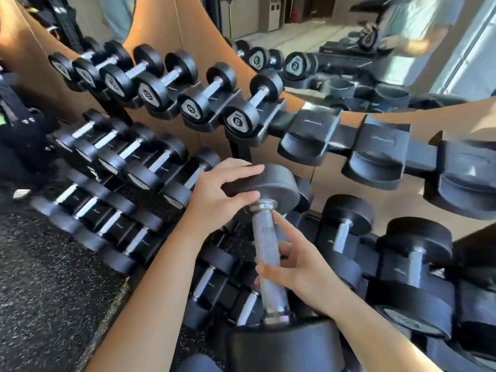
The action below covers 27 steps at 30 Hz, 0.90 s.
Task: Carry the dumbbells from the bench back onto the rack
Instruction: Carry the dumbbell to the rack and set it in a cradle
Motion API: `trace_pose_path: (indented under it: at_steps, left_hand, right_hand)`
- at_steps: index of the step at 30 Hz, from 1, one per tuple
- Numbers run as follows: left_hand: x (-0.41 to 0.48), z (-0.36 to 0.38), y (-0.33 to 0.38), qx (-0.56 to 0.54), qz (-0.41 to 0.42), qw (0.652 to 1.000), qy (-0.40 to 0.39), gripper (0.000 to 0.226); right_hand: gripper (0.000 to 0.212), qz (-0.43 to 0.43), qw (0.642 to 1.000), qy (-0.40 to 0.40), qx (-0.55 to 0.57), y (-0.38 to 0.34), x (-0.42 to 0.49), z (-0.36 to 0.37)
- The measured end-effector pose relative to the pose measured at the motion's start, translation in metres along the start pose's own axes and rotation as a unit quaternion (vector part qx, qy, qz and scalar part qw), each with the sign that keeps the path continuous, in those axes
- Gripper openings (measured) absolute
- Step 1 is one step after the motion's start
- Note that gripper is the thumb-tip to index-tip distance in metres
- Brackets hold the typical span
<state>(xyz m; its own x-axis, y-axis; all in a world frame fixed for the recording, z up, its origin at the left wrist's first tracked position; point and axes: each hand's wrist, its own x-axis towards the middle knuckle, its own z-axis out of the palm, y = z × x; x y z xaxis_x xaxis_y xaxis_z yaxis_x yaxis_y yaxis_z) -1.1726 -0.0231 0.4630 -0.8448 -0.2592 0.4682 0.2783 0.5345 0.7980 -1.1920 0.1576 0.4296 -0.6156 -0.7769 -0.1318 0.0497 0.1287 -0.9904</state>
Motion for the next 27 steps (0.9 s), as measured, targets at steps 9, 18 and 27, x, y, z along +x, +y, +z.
trace_pose_path:
  at_steps: [9,18,27]
  left_hand:
    - [0.059,0.006,-0.047,-0.038,0.026,0.997,-0.059,0.044]
    - [0.146,-0.022,-0.120,-0.099,0.051,0.983,-0.149,0.052]
    - [0.218,-0.039,-0.164,-0.126,0.070,0.962,-0.231,0.050]
  right_hand:
    - [0.073,0.016,0.996,0.082,0.007,0.000,0.049,-0.008]
    - [0.061,0.092,0.972,0.215,0.007,-0.012,0.150,0.017]
    - [0.048,0.100,0.947,0.286,0.105,-0.023,0.224,0.032]
